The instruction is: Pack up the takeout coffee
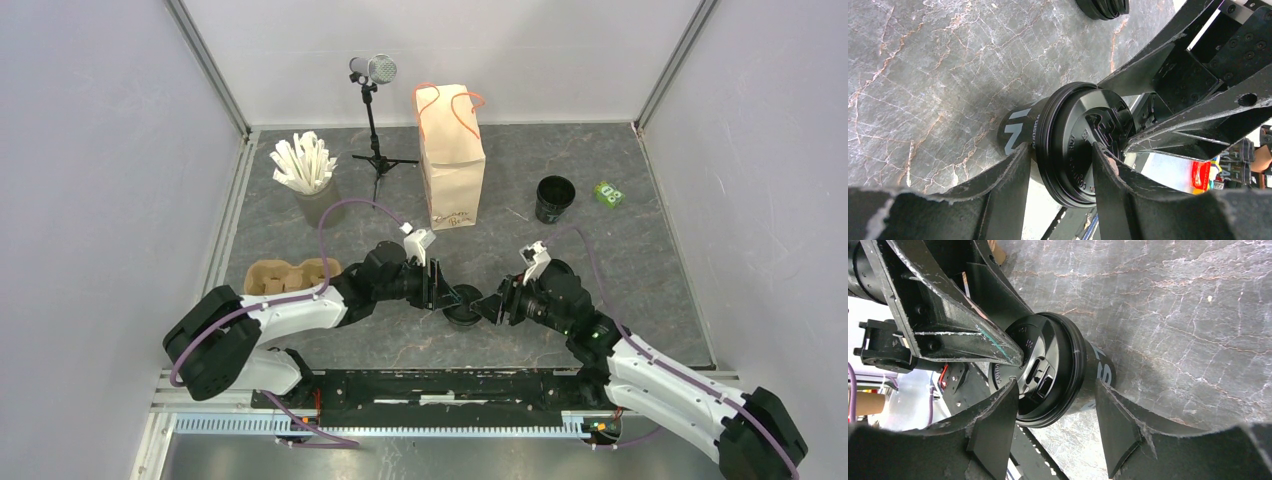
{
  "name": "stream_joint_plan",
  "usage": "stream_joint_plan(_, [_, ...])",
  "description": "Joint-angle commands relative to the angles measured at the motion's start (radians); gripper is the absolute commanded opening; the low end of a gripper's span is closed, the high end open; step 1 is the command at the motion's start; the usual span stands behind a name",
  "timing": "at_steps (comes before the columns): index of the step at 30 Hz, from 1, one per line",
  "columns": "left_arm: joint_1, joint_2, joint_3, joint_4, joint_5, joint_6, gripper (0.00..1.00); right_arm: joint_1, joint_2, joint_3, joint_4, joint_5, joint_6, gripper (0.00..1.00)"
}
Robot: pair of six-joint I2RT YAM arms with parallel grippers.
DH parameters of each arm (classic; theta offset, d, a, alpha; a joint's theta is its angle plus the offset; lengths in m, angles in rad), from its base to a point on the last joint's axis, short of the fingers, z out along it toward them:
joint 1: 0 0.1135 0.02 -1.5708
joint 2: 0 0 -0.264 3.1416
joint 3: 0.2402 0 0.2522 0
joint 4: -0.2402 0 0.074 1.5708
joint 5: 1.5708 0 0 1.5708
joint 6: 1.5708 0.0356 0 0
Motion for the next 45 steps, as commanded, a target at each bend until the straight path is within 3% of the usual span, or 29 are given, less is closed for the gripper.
stream_joint_plan(1, [-0.009, 0.046, -0.049, -0.111, -0.064, 0.009, 0.53, -0.002, -0.001, -0.067, 0.096, -0.028, 0.036, 0.62])
stream_joint_plan(6, [-0.011, 0.058, -0.06, -0.11, -0.073, 0.009, 0.52, -0.002, -0.018, -0.158, 0.147, -0.024, 0.023, 0.53])
stream_joint_plan(13, [-0.012, 0.067, -0.085, -0.102, -0.097, 0.006, 0.51, -0.002, 0.022, -0.253, 0.192, 0.001, -0.019, 0.49])
stream_joint_plan(21, [-0.012, 0.07, -0.124, -0.058, -0.114, -0.019, 0.49, -0.003, 0.13, -0.254, 0.208, 0.028, -0.123, 0.46])
stream_joint_plan(32, [-0.019, 0.091, -0.198, 0.06, -0.105, -0.094, 0.46, -0.011, 0.125, -0.29, 0.238, 0.095, -0.196, 0.41])
stream_joint_plan(45, [-0.072, 0.084, -0.168, 0.033, -0.126, -0.145, 0.45, -0.058, 0.247, -0.233, 0.354, -0.024, -0.367, 0.42])
